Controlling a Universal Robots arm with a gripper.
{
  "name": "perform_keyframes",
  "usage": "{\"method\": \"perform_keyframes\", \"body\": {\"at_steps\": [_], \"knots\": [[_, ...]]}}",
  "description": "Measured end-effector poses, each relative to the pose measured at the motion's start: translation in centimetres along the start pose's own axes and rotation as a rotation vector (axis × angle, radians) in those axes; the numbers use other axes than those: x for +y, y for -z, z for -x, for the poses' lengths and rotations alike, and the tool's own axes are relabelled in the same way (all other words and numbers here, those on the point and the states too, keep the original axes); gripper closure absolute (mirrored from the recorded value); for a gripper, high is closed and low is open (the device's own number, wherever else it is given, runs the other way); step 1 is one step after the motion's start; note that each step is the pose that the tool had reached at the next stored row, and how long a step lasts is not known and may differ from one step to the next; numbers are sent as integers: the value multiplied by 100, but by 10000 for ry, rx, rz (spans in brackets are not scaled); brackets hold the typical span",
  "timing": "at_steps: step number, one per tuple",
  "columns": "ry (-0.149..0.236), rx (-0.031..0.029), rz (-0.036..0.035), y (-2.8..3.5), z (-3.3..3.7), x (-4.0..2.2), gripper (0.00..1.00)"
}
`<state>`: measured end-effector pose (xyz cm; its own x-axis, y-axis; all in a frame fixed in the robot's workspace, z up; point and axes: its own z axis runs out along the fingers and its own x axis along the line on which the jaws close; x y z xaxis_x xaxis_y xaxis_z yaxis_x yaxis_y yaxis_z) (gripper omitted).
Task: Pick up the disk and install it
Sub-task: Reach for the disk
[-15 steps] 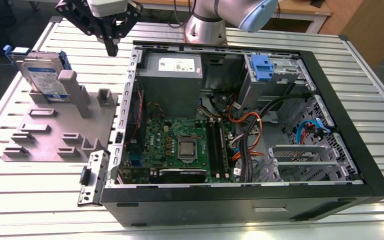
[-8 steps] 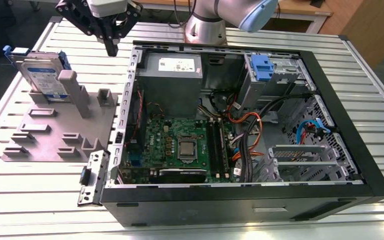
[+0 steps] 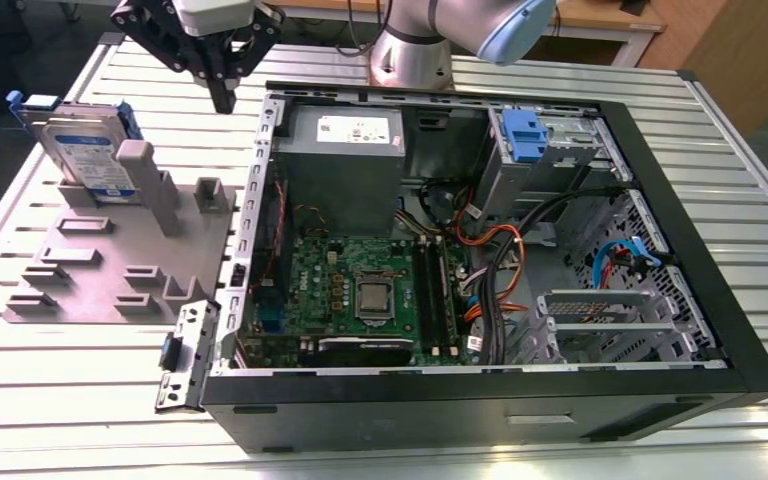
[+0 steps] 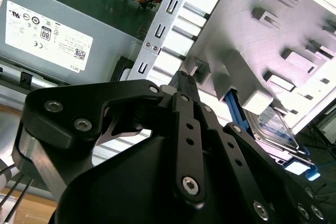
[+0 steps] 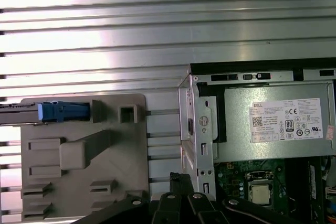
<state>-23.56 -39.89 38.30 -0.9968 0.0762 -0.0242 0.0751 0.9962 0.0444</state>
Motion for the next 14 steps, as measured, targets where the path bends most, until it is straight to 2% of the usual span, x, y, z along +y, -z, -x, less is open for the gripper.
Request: {"method": "perform_keyframes", "body": {"at_steps": [9,14], "knots": [[0,1,-1,-2,-20,-2,89],[-1,1,1,-3,-72,-6,89]]}}
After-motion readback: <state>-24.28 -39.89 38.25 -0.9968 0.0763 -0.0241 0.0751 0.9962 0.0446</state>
